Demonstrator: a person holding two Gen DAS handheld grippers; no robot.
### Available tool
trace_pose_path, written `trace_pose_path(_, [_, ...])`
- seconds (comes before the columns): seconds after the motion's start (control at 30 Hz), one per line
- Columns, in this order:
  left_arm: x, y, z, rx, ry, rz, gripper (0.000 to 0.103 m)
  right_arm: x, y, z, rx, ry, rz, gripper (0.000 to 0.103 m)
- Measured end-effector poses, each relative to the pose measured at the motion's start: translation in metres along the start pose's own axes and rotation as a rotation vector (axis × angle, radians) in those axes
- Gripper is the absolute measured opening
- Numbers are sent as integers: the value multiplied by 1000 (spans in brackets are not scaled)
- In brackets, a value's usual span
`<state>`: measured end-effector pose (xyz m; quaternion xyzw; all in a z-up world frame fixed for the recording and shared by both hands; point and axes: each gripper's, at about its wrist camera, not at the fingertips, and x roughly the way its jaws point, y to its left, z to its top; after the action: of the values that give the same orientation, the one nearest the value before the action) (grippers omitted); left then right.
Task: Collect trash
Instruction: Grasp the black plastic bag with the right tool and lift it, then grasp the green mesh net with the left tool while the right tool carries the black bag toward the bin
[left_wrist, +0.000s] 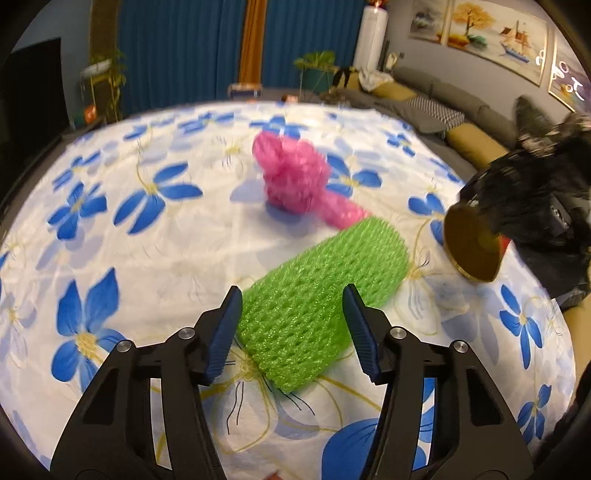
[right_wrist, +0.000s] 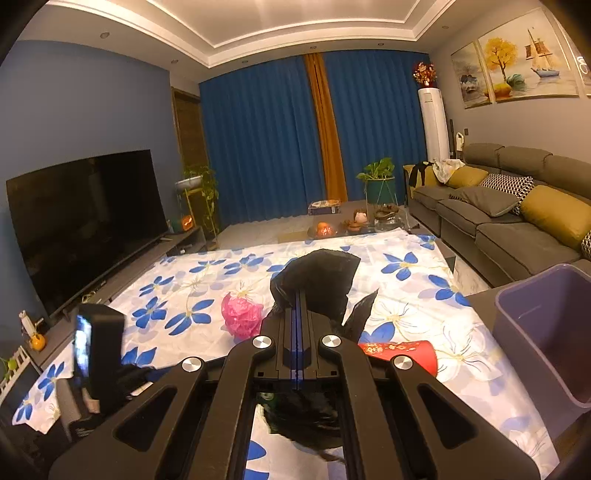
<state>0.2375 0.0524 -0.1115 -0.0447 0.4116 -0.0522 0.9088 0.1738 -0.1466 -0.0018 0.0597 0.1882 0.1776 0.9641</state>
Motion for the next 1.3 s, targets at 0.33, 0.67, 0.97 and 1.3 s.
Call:
trace_pose_path(0.33, [1, 4, 0, -11, 0, -26, 10, -14, -3, 1, 11, 3, -12, 1])
trace_pose_path(0.67, [-31, 7, -3, -40, -126, -16, 7, -32, -10, 7, 17, -17, -30, 1])
trace_pose_path(0.97, [-75, -9, 7, -23, -243, -29, 7, -44, -24, 10, 26, -23, -57, 1])
trace_pose_path(1.3, [-92, -38, 17, 16, -273, -61, 7, -53, -41, 12, 32, -26, -100, 1])
